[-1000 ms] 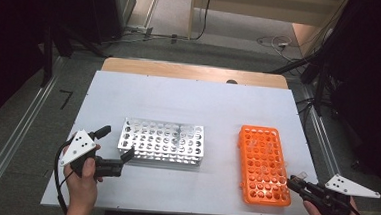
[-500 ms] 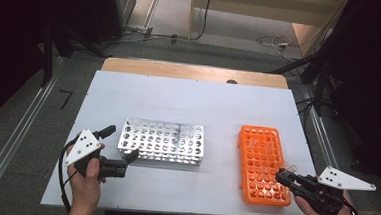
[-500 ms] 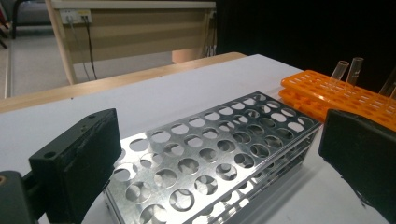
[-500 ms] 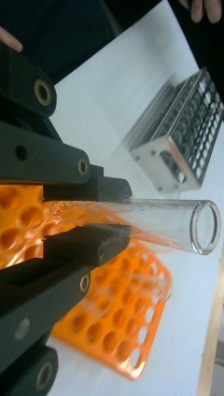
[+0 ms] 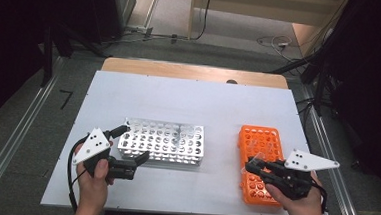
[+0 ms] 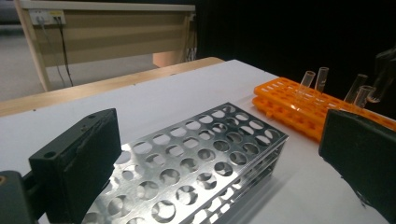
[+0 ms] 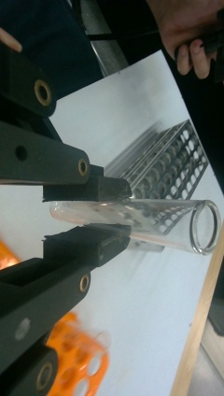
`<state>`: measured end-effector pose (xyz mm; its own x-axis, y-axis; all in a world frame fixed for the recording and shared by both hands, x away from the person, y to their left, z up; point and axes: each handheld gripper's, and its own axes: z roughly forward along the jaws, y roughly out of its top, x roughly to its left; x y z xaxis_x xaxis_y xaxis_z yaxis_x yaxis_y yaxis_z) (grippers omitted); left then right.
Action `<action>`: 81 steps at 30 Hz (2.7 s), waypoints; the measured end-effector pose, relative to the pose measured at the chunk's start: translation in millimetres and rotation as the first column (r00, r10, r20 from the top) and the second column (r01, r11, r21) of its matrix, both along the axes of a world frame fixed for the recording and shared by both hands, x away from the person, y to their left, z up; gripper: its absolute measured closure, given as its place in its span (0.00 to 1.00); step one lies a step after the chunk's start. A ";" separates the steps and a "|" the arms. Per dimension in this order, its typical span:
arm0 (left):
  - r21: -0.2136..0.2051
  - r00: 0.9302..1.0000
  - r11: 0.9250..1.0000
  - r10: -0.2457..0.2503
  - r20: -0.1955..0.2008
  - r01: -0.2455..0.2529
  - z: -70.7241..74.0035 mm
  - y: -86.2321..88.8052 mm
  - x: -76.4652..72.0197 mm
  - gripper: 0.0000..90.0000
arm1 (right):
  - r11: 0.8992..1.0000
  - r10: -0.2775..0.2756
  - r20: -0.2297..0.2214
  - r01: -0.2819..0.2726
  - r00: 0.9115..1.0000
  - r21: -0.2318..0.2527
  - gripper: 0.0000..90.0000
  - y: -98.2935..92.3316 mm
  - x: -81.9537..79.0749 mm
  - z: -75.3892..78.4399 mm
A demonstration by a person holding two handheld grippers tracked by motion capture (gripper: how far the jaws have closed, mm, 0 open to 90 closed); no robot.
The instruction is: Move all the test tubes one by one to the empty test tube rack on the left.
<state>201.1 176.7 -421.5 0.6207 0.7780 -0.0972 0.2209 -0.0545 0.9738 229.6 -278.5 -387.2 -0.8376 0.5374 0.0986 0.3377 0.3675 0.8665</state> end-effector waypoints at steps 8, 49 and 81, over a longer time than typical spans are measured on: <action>-0.007 0.999 0.999 -0.032 -0.024 0.032 6.9 -20.2 -0.3 0.00 | 0.996 0.084 -0.007 -0.084 0.996 -0.016 0.83 39.3 12.5 0.4; 0.046 0.940 0.943 -0.322 -0.113 0.329 13.1 -133.8 -13.1 0.81 | 0.964 0.257 -0.034 -0.258 0.966 -0.064 0.83 109.3 -8.3 -34.4; 0.037 0.971 0.973 -0.222 -0.091 0.226 30.4 -117.5 17.9 0.85 | 0.999 0.027 0.008 -0.028 1.000 0.047 0.00 26.0 7.9 -14.5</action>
